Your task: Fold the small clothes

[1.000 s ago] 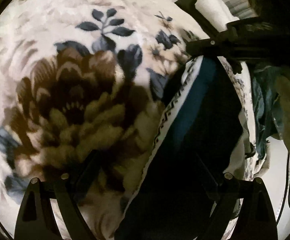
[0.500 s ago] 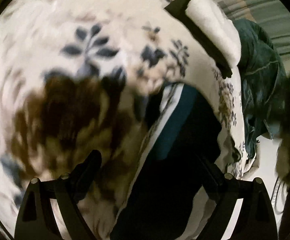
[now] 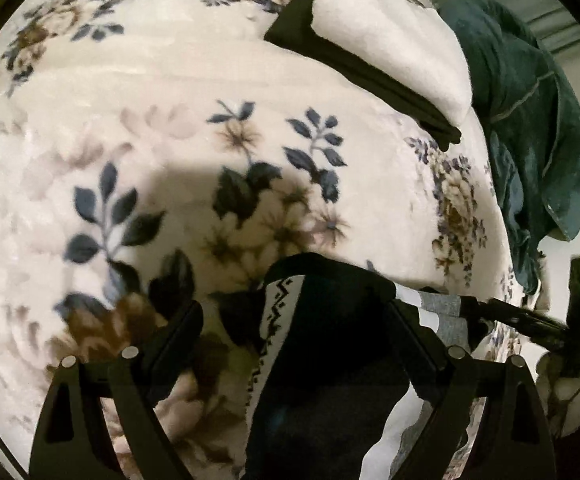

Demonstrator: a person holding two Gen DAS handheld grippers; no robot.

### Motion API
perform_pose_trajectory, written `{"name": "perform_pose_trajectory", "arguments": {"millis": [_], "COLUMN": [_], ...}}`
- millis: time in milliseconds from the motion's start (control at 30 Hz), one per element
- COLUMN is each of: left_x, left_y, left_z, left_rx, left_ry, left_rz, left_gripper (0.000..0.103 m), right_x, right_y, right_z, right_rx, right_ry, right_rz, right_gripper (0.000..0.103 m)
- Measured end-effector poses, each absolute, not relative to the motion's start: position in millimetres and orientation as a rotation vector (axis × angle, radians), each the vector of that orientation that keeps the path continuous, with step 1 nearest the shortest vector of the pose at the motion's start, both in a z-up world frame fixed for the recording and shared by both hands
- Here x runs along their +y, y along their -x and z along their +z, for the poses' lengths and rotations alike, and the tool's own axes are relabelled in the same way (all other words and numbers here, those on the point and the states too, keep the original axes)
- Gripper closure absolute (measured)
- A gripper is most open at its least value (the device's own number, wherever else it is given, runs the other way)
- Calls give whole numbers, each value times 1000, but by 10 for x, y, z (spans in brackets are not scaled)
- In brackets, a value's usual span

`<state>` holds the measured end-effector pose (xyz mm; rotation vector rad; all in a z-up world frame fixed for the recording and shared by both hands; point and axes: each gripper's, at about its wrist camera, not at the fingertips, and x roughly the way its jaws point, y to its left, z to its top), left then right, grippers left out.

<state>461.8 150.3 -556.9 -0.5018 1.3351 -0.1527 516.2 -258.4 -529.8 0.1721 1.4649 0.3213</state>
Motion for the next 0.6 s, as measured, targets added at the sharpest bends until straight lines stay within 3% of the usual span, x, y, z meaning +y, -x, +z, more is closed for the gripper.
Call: {"name": "perform_pose_trajectory", "arguments": {"millis": [100,233,267,300,333,500,600], "left_x": [1505,1412,1390,1375,1368,1362,1365], "left_y": [-4538,-4427,-4394,-4375,-4356,-4357,-4411], "left_z": [-5536,-5577,-5592,-5599,-5600,-5573,-5576], "left_rx": [1336,1374,1385,1392,1397,1392,1391], "left_ry": [466,384,372,365,359,359,393], "left_rz": [-127,-124,-126,-125,-124,-116,-120], "left_gripper": [11,11,11,11,11,11,11], "right_x": [-2881,-2951,-2923,-2897,-2872,-2911,-2870], "right_y": [-4981,-4882,-4865,-4853,-4855,-4934,-5104], "right_z": [-5279,-5601,-5663,-5685,-5673,-5290,-5233], "right_rx": [1424,1476,1472,1439,1398,1210,1202], "right_ry": [-312,-469,-488,-502,-513,-519,-461], "right_rz": [240,245,257,253,230,123,102], "right_gripper": [53,49,52,84,98,97,98]}}
